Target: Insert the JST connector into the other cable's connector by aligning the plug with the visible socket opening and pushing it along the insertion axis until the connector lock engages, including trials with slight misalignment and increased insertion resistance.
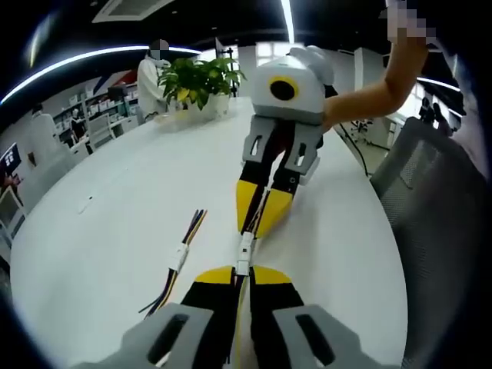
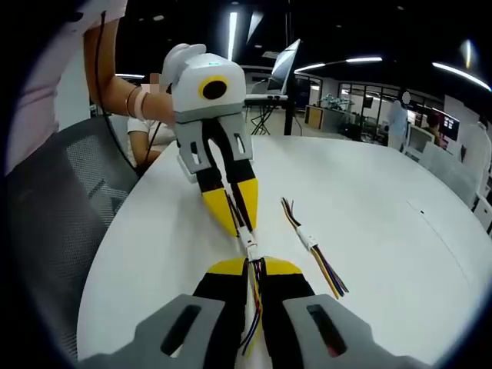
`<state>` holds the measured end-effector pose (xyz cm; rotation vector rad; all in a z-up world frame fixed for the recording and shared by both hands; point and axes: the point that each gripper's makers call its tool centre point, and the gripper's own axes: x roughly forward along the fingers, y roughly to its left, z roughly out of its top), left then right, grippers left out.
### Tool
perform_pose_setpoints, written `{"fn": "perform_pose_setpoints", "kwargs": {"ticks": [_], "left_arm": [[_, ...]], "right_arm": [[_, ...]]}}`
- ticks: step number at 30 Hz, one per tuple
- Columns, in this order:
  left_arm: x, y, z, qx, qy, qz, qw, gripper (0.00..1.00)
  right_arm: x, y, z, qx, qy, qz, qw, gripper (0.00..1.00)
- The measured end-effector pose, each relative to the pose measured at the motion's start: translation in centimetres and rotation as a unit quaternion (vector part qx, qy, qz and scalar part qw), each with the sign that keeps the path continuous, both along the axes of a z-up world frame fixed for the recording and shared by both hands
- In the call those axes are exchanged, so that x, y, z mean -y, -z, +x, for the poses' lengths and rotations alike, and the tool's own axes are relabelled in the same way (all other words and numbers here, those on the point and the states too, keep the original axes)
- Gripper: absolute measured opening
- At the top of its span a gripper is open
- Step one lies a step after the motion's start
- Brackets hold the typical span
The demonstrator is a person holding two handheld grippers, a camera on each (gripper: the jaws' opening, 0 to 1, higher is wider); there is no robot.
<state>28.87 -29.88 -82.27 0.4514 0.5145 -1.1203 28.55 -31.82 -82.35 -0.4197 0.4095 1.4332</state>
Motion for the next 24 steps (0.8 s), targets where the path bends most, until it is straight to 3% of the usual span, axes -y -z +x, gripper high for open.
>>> {"fn": "perform_pose_setpoints", "kwargs": {"ticks": [8, 9, 10, 12, 16, 24], "left_arm": [[0.7, 0.0, -0.7, 0.019, 0.039, 0.020, 0.9988, 0.00], [0.7, 0.2, -0.8, 0.022, 0.043, 0.031, 0.9984, 0.00], [0.7, 0.1, -0.8, 0.021, 0.043, 0.029, 0.9984, 0.00], [0.7, -0.2, -0.7, -0.008, 0.015, 0.005, 0.9998, 0.00], [0.8, -0.7, -0.7, 0.009, 0.027, 0.005, 0.9996, 0.00], [0.8, -0.3, -0.6, 0.017, 0.033, 0.025, 0.9990, 0.00]], "right_arm": [[-0.4, 0.4, -0.7, -0.001, -0.026, -0.011, 0.9996, 0.02], [-0.4, 0.5, -0.7, 0.009, -0.030, -0.017, 0.9994, 0.02], [-0.4, 0.5, -0.7, 0.016, -0.036, -0.018, 0.9991, 0.02], [-0.4, 0.4, -0.7, 0.012, -0.031, -0.014, 0.9994, 0.01], [-0.4, -0.1, -0.5, 0.009, -0.028, -0.005, 0.9995, 0.01], [-0.4, -1.0, -0.1, 0.016, -0.032, 0.009, 0.9993, 0.01]]}}
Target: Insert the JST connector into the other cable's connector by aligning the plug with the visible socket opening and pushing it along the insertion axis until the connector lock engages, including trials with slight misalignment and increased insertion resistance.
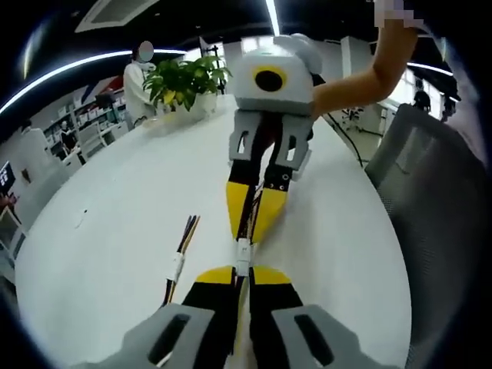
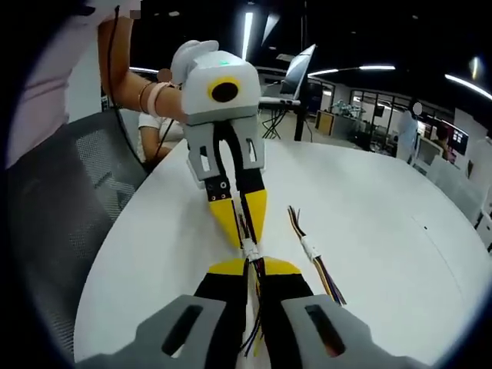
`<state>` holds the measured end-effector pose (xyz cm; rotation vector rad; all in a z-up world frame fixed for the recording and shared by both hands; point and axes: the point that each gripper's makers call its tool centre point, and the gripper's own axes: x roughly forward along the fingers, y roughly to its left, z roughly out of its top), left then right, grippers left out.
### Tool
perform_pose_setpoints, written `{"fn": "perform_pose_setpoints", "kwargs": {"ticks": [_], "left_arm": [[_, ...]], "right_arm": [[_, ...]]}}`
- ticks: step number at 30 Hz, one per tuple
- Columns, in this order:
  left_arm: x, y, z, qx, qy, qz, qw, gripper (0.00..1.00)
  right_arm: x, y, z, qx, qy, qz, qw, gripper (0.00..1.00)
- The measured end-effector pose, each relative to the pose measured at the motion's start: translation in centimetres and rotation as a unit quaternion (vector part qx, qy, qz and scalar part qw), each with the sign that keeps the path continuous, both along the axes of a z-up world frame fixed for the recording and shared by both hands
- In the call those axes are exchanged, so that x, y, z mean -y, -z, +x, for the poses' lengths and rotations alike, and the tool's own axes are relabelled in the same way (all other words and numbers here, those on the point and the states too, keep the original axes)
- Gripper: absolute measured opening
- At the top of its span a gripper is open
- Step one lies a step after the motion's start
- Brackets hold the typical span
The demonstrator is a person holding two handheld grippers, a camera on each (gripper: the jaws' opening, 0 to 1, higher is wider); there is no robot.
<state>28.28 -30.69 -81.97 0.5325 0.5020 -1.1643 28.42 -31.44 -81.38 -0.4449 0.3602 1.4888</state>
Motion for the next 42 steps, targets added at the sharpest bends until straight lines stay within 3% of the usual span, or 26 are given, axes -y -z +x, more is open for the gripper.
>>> {"fn": "perform_pose_setpoints", "kwargs": {"ticks": [1, 10, 16, 29, 37, 42], "left_arm": [[0.0, -0.1, 0.2, 0.002, -0.003, -0.002, 1.0000, 0.00], [-0.6, 0.3, 2.0, 0.017, -0.006, 0.017, 0.9997, 0.00], [-0.8, 1.2, 2.8, 0.012, -0.008, 0.030, 0.9995, 0.00], [-1.2, 2.7, 2.6, 0.006, 0.001, 0.056, 0.9984, 0.00], [-1.4, 2.7, 2.5, -0.003, -0.012, 0.042, 0.9990, 0.00], [-1.3, 2.6, 2.3, 0.006, -0.005, 0.038, 0.9993, 0.00]], "right_arm": [[0.0, 0.2, 0.2, 0.011, -0.002, -0.006, 0.9999, 0.01], [-0.7, 0.7, 1.6, 0.010, 0.014, -0.001, 0.9999, 0.01], [-0.7, 1.7, 2.2, -0.008, 0.026, 0.001, 0.9996, 0.02], [-1.1, 3.4, 2.1, -0.034, 0.039, -0.005, 0.9986, 0.02], [-1.1, 3.3, 2.0, -0.048, 0.049, 0.001, 0.9976, 0.03], [-1.3, 3.2, 1.6, -0.051, 0.056, -0.003, 0.9971, 0.04]]}}
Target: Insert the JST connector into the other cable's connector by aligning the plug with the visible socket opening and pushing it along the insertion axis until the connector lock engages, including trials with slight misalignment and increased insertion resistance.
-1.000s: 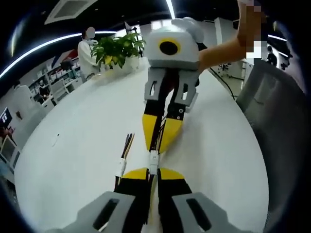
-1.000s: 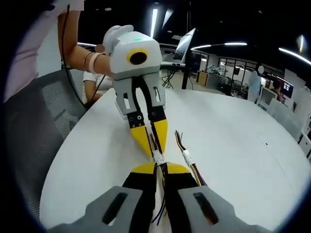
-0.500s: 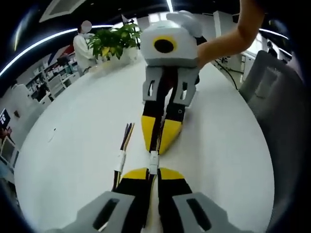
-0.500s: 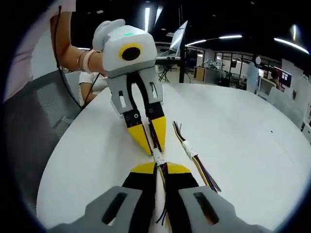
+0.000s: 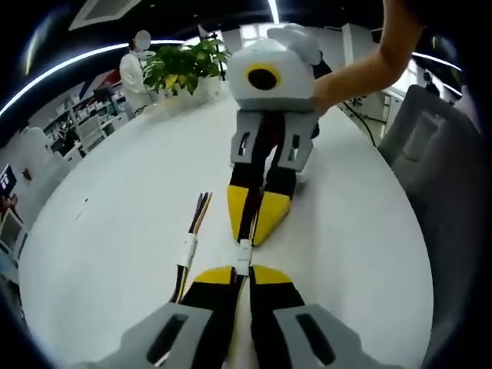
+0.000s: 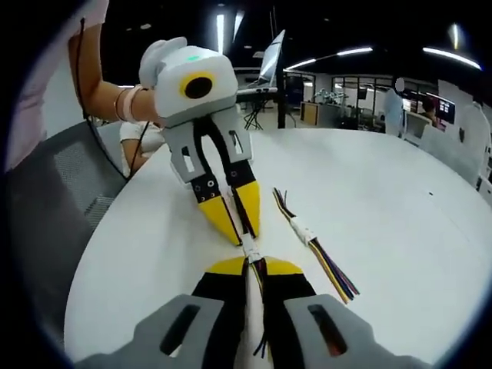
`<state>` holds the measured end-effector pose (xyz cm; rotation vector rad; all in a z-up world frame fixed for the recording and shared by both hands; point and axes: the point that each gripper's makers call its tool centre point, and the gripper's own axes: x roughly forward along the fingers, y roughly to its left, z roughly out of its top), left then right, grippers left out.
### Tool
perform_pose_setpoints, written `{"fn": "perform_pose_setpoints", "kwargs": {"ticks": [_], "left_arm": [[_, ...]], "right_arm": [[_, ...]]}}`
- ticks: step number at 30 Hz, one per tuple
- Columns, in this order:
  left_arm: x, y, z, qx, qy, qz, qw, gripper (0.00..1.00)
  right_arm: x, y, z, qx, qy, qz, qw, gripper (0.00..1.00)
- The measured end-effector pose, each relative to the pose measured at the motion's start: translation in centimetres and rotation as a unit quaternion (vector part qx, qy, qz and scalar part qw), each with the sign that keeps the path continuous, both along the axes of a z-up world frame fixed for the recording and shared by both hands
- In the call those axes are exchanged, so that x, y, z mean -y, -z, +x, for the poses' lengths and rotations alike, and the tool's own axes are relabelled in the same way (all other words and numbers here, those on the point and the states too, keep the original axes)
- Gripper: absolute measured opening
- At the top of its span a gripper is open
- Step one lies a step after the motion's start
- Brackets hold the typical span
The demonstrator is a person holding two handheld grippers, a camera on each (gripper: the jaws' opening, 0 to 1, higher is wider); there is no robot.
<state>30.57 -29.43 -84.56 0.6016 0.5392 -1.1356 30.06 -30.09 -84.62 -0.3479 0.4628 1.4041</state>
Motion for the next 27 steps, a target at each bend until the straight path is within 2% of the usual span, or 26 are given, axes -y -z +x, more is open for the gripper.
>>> {"fn": "perform_pose_setpoints", "kwargs": {"ticks": [5, 7, 13, 18, 24, 27], "left_arm": [[0.2, -0.2, -0.4, 0.024, 0.008, 0.008, 0.9997, 0.00], [0.0, -0.3, 0.1, 0.033, 0.001, 0.008, 0.9994, 0.03], [0.0, -0.4, -0.3, 0.016, -0.022, -0.004, 0.9996, 0.11], [0.0, -0.3, -0.5, 0.002, -0.039, -0.018, 0.9991, 0.13], [-0.1, -0.3, -0.6, -0.004, -0.051, -0.021, 0.9985, 0.24], [-0.2, -0.4, -0.6, -0.005, -0.060, -0.019, 0.9980, 0.35]], "right_arm": [[0.1, 0.1, -0.1, 0.003, 0.006, -0.001, 1.0000, 0.04], [0.1, 0.1, -0.1, 0.002, 0.008, -0.002, 1.0000, 0.04], [0.1, 0.1, -0.3, -0.001, 0.013, -0.006, 0.9999, 0.05], [0.0, -0.4, -0.3, 0.010, 0.023, -0.006, 0.9997, 0.11], [0.1, -1.2, -0.1, 0.017, 0.033, 0.002, 0.9993, 0.19], [0.2, -1.8, 0.0, 0.023, 0.036, 0.005, 0.9991, 0.21]]}}
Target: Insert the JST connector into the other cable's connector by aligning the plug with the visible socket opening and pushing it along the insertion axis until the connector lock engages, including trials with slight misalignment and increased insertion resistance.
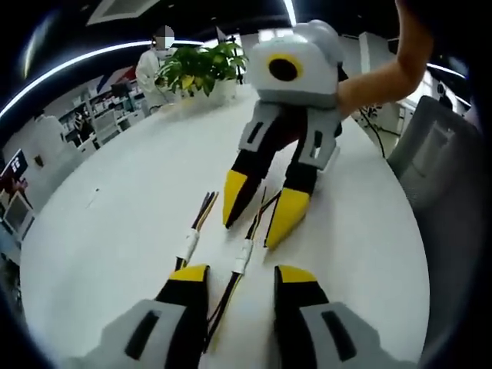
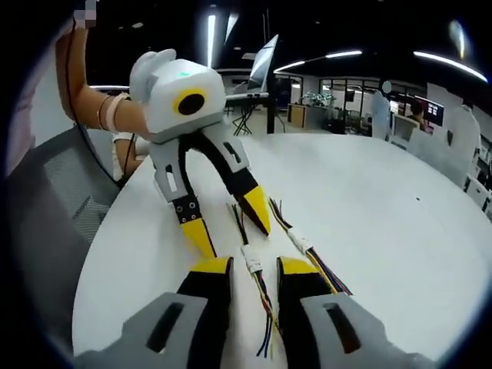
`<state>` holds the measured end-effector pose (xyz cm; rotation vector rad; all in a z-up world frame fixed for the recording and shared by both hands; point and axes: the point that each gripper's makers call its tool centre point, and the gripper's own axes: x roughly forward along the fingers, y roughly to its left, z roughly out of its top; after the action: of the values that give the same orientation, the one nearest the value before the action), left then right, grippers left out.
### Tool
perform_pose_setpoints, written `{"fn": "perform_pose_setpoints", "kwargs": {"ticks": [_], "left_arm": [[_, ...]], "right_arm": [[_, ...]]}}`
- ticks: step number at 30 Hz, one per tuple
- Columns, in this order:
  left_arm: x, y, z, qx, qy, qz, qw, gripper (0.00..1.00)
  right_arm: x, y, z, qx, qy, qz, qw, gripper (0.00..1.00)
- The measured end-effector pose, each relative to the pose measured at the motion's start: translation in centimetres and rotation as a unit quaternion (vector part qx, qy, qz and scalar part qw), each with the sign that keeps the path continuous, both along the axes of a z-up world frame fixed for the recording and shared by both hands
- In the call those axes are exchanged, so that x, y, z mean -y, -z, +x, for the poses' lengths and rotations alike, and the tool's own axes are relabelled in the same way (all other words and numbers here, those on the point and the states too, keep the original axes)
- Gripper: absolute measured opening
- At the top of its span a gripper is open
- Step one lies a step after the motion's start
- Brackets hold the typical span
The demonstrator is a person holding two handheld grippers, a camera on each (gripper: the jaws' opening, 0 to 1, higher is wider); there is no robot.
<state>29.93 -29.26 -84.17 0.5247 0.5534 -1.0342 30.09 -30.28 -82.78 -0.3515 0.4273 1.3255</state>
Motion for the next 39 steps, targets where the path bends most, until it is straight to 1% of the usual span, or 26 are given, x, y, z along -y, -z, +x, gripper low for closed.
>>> {"fn": "perform_pose_setpoints", "kwargs": {"ticks": [2, 4, 7, 8, 10, 12, 14, 16, 23, 26, 29, 31, 32, 34, 39], "left_arm": [[0.0, -0.3, 0.0, 0.002, -0.008, -0.002, 1.0000, 0.38], [0.0, -0.8, -0.1, 0.002, -0.018, -0.011, 0.9998, 0.40], [0.0, -1.4, -0.2, 0.001, -0.032, -0.021, 0.9993, 0.46], [0.0, -1.7, -0.4, -0.001, -0.033, -0.022, 0.9992, 0.47], [0.2, -2.1, -0.9, 0.001, -0.029, -0.019, 0.9994, 0.45], [0.3, -2.6, -1.2, 0.003, -0.030, -0.018, 0.9994, 0.47], [0.5, -3.3, -1.7, 0.003, -0.032, -0.024, 0.9992, 0.46], [0.5, -3.6, -1.8, 0.004, -0.033, -0.027, 0.9991, 0.45], [0.4, -4.9, -2.8, 0.004, -0.054, -0.033, 0.9980, 0.50], [0.4, -5.3, -3.3, 0.002, -0.065, -0.041, 0.9970, 0.54], [0.4, -5.6, -4.0, -0.004, -0.073, -0.046, 0.9962, 0.55], [0.4, -5.6, -4.2, -0.004, -0.075, -0.046, 0.9961, 0.56], [0.4, -5.7, -4.4, -0.006, -0.078, -0.048, 0.9958, 0.57], [0.5, -5.9, -4.7, -0.010, -0.080, -0.053, 0.9954, 0.58], [0.2, -6.3, -5.3, -0.016, -0.083, -0.058, 0.9947, 0.57]], "right_arm": [[0.1, -0.4, 0.0, 0.004, 0.002, 0.000, 1.0000, 0.23], [0.1, -0.9, -0.1, 0.005, 0.005, 0.004, 1.0000, 0.25], [0.3, -1.7, -0.2, 0.008, 0.010, 0.005, 0.9999, 0.29], [0.4, -2.0, -0.2, 0.009, 0.013, 0.007, 0.9998, 0.29], [0.5, -2.6, -0.5, 0.008, 0.013, 0.011, 0.9998, 0.27], [0.5, -3.2, -0.8, 0.008, 0.016, 0.015, 0.9997, 0.29], [0.5, -3.5, -1.2, 0.003, 0.014, 0.017, 0.9998, 0.27], [0.4, -3.9, -1.6, 0.006, 0.014, 0.021, 0.9997, 0.27], [0.4, -5.7, -2.6, 0.006, 0.019, 0.036, 0.9991, 0.31], [0.6, -6.4, -3.0, 0.005, 0.023, 0.040, 0.9989, 0.34], [0.9, -6.7, -3.4, 0.006, 0.027, 0.038, 0.9989, 0.36], [1.2, -6.9, -3.9, -0.002, 0.029, 0.039, 0.9988, 0.35], [1.4, -6.6, -3.7, -0.002, 0.031, 0.038, 0.9988, 0.35], [1.6, -6.7, -3.9, -0.003, 0.034, 0.034, 0.9988, 0.38], [2.0, -7.4, -4.8, -0.009, 0.048, 0.033, 0.9983, 0.41]]}}
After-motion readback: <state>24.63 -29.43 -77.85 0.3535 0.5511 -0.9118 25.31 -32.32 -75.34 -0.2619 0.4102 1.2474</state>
